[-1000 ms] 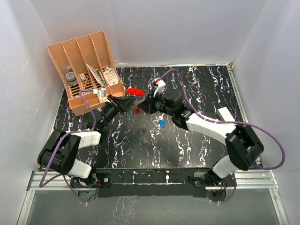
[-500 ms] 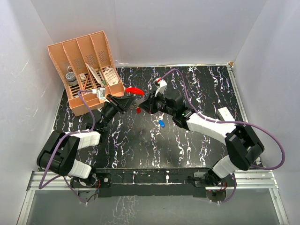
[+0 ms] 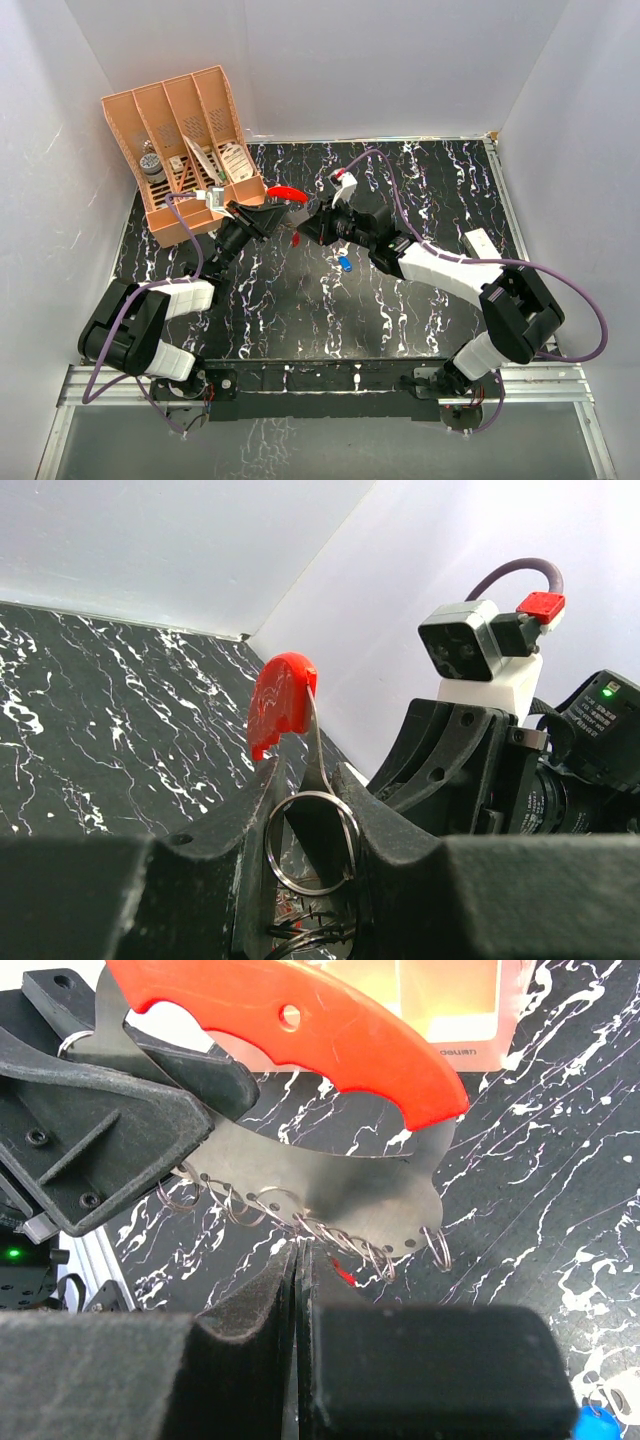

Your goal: Put the keys on the keyring

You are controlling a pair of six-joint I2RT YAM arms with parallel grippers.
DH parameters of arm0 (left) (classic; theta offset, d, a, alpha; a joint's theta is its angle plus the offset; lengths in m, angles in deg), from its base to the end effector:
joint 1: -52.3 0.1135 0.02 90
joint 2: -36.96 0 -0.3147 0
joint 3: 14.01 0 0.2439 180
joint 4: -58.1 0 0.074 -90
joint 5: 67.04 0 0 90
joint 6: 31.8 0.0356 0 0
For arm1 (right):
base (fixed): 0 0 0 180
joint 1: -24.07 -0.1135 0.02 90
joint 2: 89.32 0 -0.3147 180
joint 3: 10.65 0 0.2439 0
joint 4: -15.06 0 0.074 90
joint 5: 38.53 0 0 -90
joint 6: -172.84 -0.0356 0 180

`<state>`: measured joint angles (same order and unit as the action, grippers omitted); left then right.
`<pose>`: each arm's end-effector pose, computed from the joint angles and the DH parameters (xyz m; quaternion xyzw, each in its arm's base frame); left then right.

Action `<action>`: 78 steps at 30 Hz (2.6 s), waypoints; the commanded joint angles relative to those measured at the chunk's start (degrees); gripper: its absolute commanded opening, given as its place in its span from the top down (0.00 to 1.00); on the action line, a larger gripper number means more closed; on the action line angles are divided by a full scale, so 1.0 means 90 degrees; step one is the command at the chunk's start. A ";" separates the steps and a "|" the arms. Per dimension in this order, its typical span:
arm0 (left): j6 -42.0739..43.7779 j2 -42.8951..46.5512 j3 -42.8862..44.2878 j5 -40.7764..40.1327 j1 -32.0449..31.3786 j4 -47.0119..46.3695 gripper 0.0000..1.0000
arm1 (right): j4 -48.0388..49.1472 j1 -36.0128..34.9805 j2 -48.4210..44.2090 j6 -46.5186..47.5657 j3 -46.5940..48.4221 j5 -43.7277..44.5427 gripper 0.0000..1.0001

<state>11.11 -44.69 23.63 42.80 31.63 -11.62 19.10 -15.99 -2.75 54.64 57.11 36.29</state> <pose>0.2264 -0.0983 0.3020 0.0222 0.5436 -0.5410 0.6413 0.2518 0.2239 0.3214 -0.1613 0.7727 0.4261 0.4421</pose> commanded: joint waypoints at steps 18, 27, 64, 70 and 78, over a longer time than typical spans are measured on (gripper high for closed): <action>-0.0191 0.0255 0.0209 -0.0548 0.0016 -0.0465 1.00 | 0.0626 0.0017 -0.0164 -0.0245 -0.0243 -0.0332 1.00; -0.0295 0.0291 0.0214 -0.0583 0.0021 -0.0428 1.00 | 0.0634 0.0017 -0.0067 -0.0235 -0.0218 -0.0377 1.00; -0.0460 0.0675 0.0346 -0.0641 0.0019 0.0438 1.00 | -0.0031 0.0017 -0.0482 0.1048 0.0400 -0.0003 0.67; -0.0520 0.0797 0.0384 -0.0684 0.0015 0.0715 1.00 | -0.0004 0.0017 -0.0393 0.1056 0.0469 -0.0061 0.64; -0.0655 0.0996 0.0517 -0.0811 0.0016 0.1401 1.00 | -0.0027 0.0017 -0.0465 0.1094 0.0470 -0.0028 0.63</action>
<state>6.13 -38.70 25.27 36.81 31.61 -0.78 17.24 -15.99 -5.97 63.29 58.57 36.12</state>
